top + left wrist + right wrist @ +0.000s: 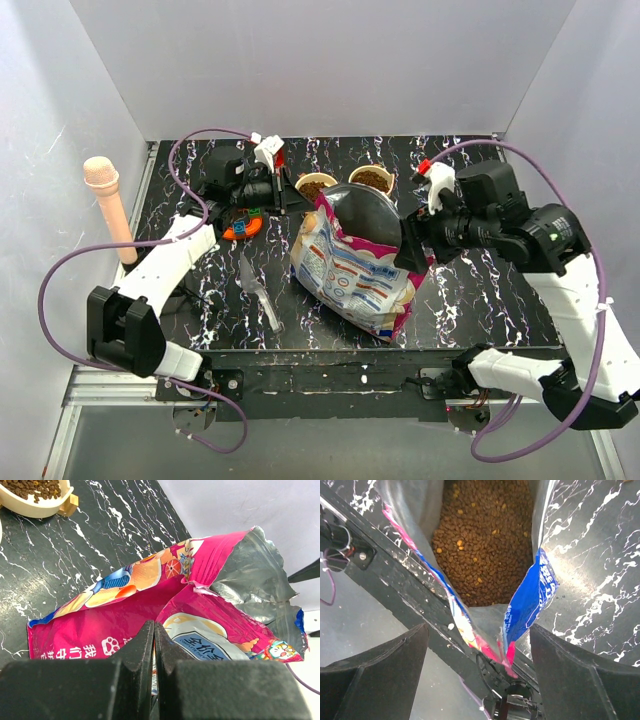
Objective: Serve the pet food
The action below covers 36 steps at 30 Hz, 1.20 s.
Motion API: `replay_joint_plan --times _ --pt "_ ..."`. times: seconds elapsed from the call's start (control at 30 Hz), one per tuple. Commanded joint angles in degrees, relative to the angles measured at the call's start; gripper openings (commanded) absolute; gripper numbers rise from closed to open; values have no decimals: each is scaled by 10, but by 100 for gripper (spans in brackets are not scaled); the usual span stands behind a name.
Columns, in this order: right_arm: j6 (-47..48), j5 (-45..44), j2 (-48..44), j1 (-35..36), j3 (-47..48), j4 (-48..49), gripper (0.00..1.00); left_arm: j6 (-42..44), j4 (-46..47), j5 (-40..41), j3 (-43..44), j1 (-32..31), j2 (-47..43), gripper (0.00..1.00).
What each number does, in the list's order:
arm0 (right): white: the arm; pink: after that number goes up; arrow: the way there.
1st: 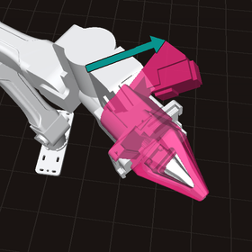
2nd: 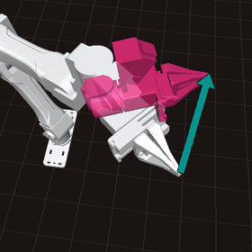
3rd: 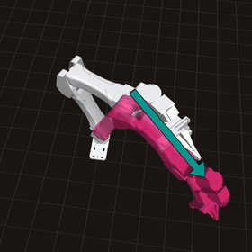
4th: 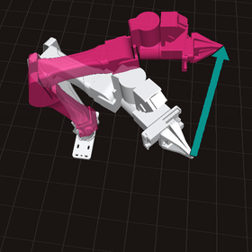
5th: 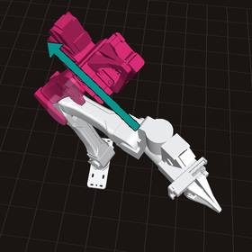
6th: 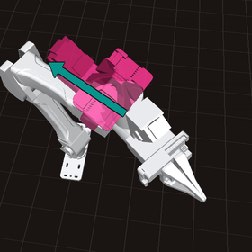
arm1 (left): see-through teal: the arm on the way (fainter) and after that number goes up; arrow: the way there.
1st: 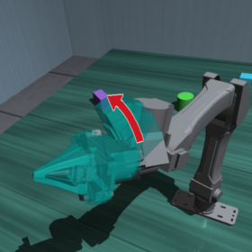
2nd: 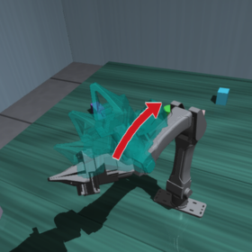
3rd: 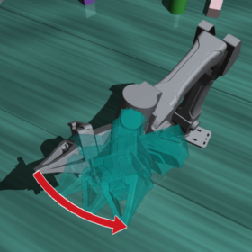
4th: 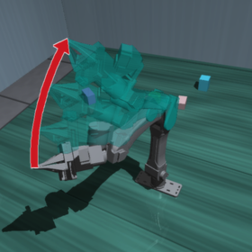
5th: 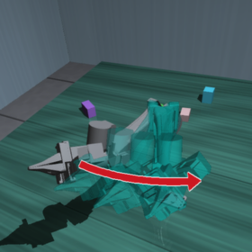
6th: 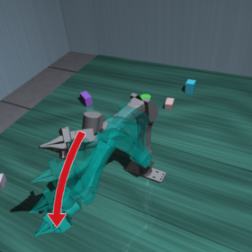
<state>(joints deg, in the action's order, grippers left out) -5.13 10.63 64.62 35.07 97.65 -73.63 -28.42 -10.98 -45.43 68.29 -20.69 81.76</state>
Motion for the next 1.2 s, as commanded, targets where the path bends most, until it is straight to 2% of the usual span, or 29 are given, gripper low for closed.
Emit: replay_joint_plan --times 0.0,0.17,0.27,0.4,0.47,0.53,0.6,0.9,1.03,1.17 --pt "27 39 -36 -9 -74 80 87 -8 18 24 4 4 -45 0" --pt "49 34 -51 -10 -127 108 83 -6 10 -6 7 3 -47 0" --pt "49 32 -58 -10 -145 124 71 17 -11 -41 18 1 -42 2" --pt "49 53 -54 -10 -143 115 49 85 -64 -42 38 -1 -40 31" --pt "49 51 -54 -10 -142 109 43 108 -81 -47 49 -1 -37 45" --pt "67 54 -54 -10 -137 99 41 115 -76 -67 56 -1 -31 56" --pt "69 61 -49 -10 -130 85 39 115 -61 -86 61 -3 -19 62" --pt "67 81 -34 -11 -123 67 33 102 5 -186 85 -4 59 65" --pt "64 73 -32 -11 -128 65 29 50 80 -216 86 -13 77 65" --pt "56 64 -25 -15 -120 66 25 33 106 -225 78 -21 89 61"
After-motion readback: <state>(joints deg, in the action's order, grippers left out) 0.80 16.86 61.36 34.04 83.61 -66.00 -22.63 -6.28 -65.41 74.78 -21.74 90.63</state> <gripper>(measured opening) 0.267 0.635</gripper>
